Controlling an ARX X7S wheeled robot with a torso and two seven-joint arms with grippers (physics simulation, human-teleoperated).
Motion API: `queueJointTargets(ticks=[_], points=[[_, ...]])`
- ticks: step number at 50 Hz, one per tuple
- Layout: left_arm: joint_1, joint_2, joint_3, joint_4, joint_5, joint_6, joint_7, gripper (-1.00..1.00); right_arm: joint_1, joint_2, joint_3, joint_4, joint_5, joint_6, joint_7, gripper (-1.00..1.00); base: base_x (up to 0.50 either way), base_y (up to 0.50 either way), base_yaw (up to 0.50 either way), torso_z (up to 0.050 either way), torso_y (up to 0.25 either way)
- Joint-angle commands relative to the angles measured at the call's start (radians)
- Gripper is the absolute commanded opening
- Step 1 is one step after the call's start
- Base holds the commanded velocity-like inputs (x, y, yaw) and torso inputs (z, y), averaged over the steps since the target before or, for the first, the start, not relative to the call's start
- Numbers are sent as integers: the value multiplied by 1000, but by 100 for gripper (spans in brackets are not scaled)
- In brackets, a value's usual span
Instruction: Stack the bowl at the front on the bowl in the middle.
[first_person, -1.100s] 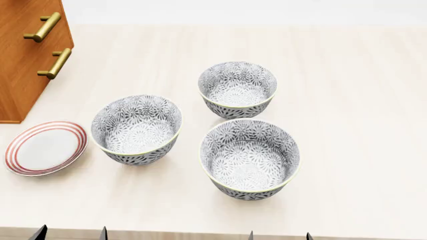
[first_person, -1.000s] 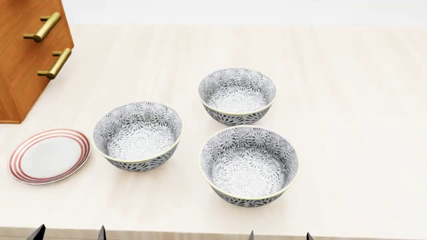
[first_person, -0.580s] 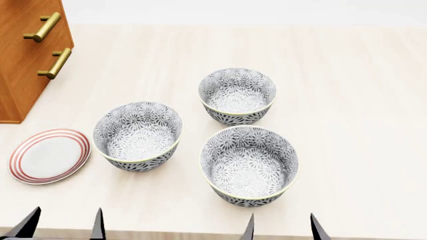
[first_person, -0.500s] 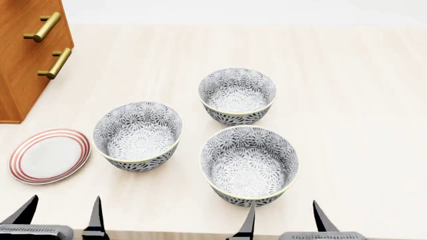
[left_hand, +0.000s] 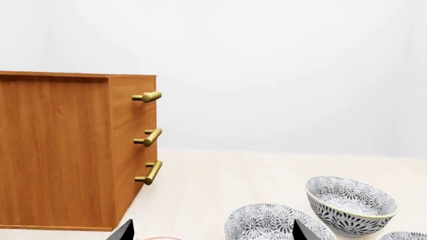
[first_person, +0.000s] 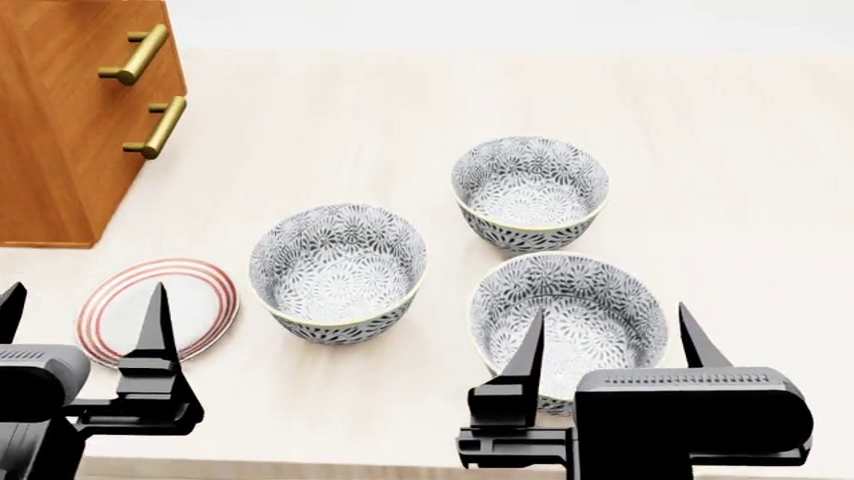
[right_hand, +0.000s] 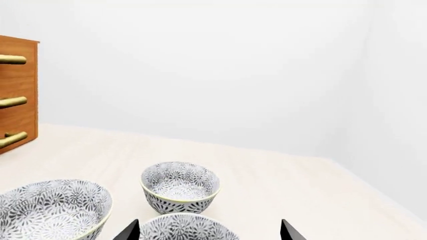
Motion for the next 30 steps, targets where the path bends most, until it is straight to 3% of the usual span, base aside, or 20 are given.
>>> queueJointTargets(ticks=[1, 5, 22, 30], points=[[-28, -11, -2, 16, -13, -18, -21, 100, 32, 11, -16, -30, -8, 51, 19, 100, 0, 500, 0, 0, 0], [-24, -14, -1, 12, -16, -8, -25, 100, 30, 14, -25, -21, -7, 37, 20, 100, 0, 500, 0, 0, 0], [-6, -21, 10, -12, -19, 34, -49, 100, 8, 39, -41, 7, 21, -27, 0, 100, 0, 115, 0, 0, 0], [-8, -27, 16, -13, -24, 39, -57, 100, 20, 39, -51, 19, 16, -15, 12, 100, 487, 0, 0, 0, 0]])
